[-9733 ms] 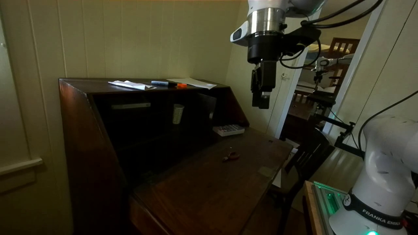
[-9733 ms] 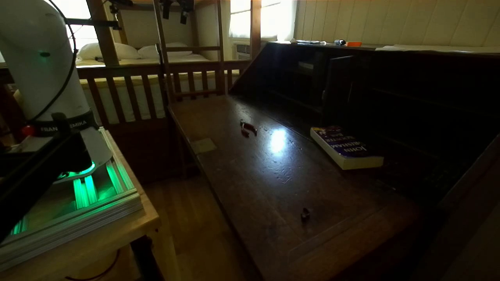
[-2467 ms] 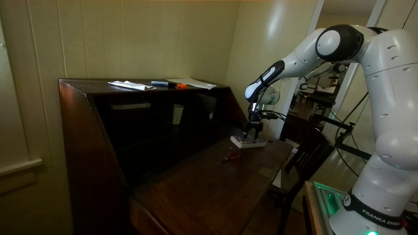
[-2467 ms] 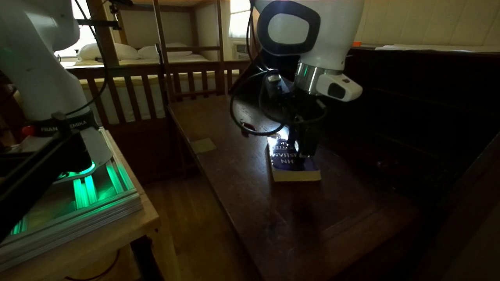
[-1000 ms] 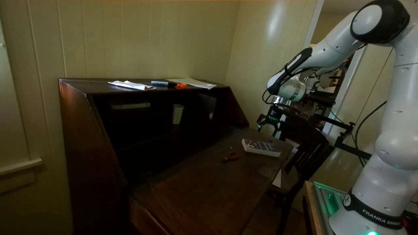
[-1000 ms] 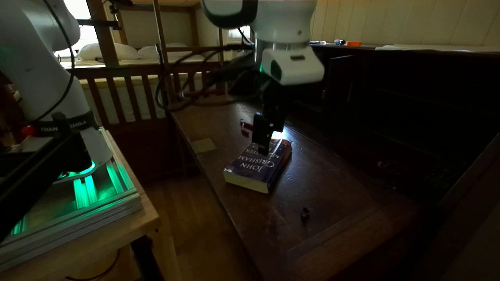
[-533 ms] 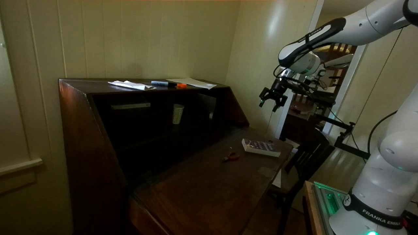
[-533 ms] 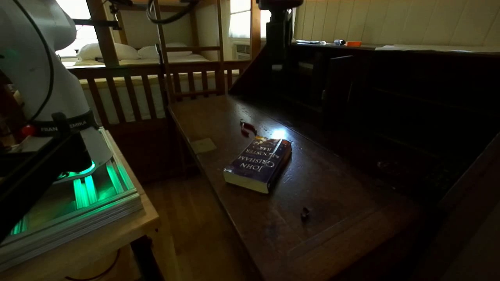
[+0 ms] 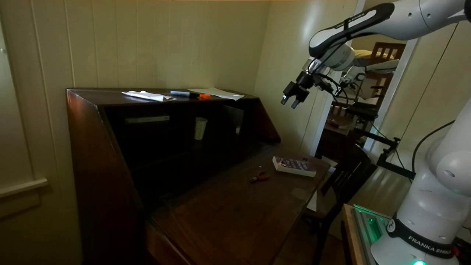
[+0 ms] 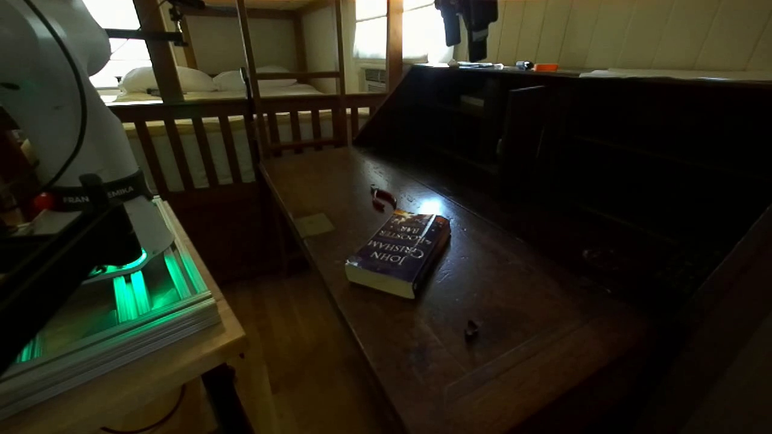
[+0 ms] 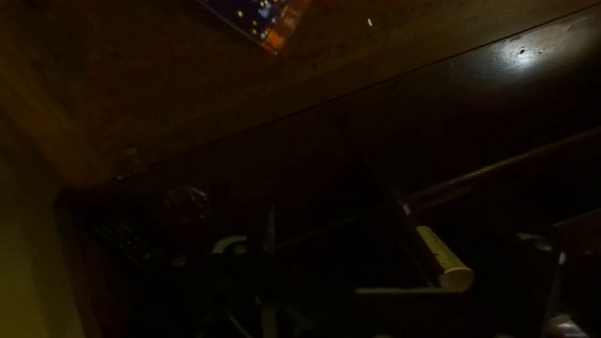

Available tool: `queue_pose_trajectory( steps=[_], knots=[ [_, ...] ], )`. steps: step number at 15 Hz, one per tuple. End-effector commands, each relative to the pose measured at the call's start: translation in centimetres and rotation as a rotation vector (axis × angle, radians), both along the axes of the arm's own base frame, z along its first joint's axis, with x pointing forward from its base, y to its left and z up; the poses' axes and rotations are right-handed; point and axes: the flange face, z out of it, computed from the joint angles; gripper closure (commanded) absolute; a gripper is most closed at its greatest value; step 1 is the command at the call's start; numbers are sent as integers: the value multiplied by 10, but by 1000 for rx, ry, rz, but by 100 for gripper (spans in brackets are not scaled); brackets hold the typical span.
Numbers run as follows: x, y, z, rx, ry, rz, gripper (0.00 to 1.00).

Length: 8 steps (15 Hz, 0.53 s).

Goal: Move the book forward

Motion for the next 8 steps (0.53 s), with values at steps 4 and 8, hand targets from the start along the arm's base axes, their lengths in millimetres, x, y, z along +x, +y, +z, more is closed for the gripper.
queue_pose_trajectory(
  steps=[4,8],
  knots=[
    [75,27,6,-49,-78,218,0],
    [104,38,-1,-68,-80,265,0]
  ],
)
